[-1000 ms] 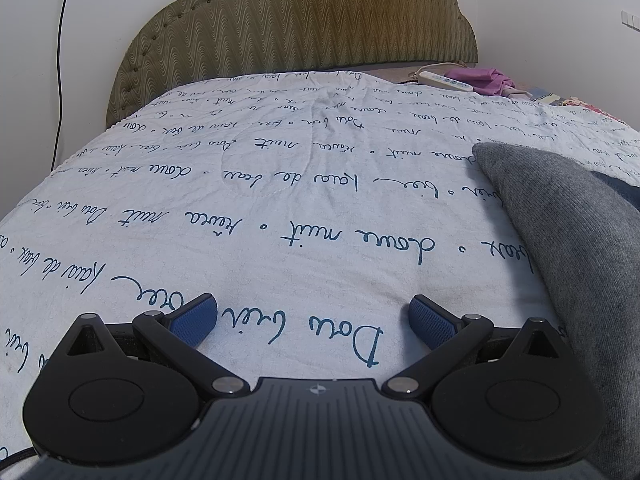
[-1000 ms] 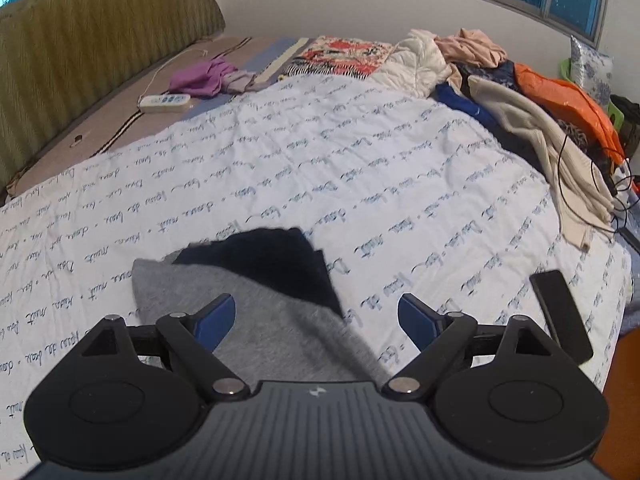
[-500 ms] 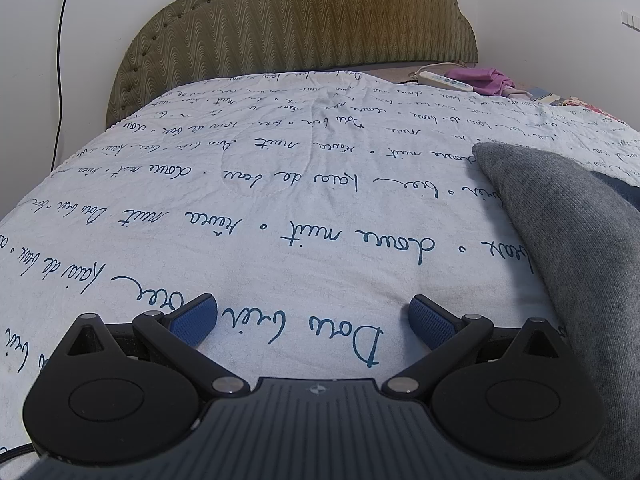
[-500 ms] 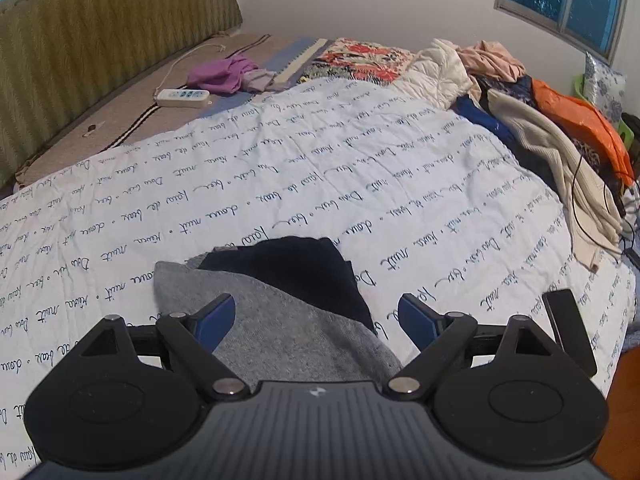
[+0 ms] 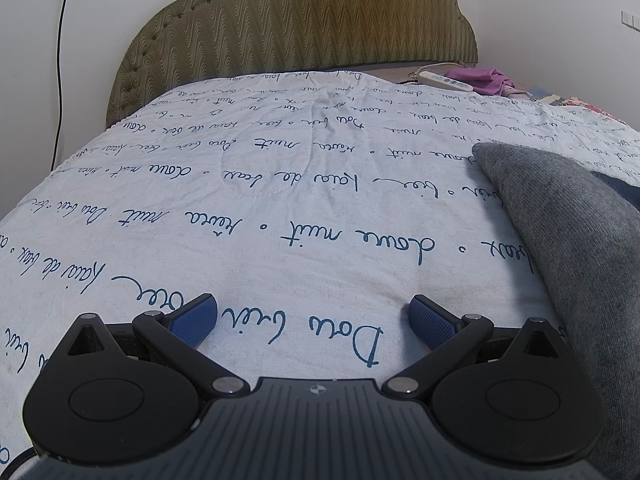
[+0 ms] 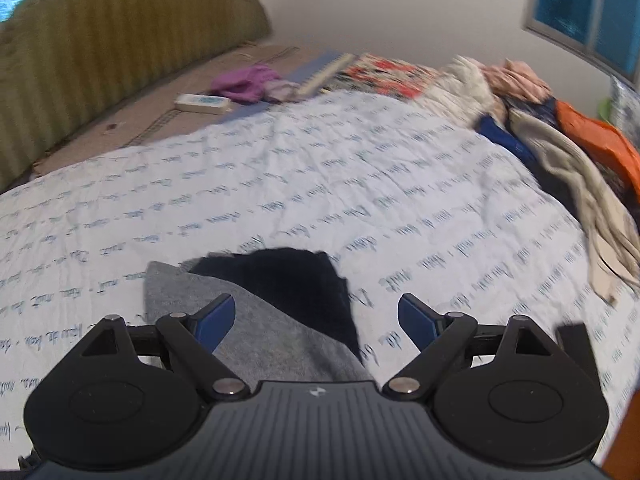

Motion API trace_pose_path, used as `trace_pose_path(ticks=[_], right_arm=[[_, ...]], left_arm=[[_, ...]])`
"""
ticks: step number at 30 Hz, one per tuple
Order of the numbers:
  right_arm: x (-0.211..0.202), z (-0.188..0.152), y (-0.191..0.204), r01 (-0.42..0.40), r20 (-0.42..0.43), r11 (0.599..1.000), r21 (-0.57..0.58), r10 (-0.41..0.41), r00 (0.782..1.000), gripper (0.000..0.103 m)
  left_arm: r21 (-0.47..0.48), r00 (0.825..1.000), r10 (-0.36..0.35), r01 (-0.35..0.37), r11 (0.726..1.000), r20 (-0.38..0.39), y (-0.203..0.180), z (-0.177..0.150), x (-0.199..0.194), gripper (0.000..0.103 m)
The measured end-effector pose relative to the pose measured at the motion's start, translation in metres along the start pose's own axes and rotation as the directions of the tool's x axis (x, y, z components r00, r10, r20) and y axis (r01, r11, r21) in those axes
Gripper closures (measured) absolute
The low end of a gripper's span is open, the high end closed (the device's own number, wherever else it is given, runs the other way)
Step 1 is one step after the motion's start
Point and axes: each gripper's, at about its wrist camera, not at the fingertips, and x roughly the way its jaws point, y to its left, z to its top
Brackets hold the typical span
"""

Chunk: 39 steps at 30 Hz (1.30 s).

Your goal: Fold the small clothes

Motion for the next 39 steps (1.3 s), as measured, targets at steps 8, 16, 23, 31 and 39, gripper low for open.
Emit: trace_pose_path(ticks=[8,16,23,31,39], right_arm=[[0.010,-0.031,-0.009,-0.173,0.065,0.980,-0.097,0.180,0.981,0.014],[0.009,-0.065,-0.036,-0.288,0.110,0.951,-0.114,0.300,0.947,0.014],[0.001,-0.110,-0.066,-0.384,0.165,0.904,-0.188,0.414,0.895,0.014],[-0.004,-0.150,-0.100,-0.455,0.127,0.875,-0.164,0.476,0.870,0.013],[0.005,-0.166,-0.099,-0.511,0.049,0.840,-0.181,0.527,0.849,0.009]], left_arm=[[0.000,1.000,0.000,0.000,1.000,0.000,0.000,0.000,0.000,0.000],[0.000,1.000,0.000,0.000,1.000,0.000,0.000,0.000,0.000,0.000],[0.000,1.000,0.000,0.000,1.000,0.000,0.000,0.000,0.000,0.000],[0.000,1.000,0.000,0.000,1.000,0.000,0.000,0.000,0.000,0.000],[0.001,1.000,0.001,-0.001,1.000,0.000,0.000,0.000,0.000,0.000]])
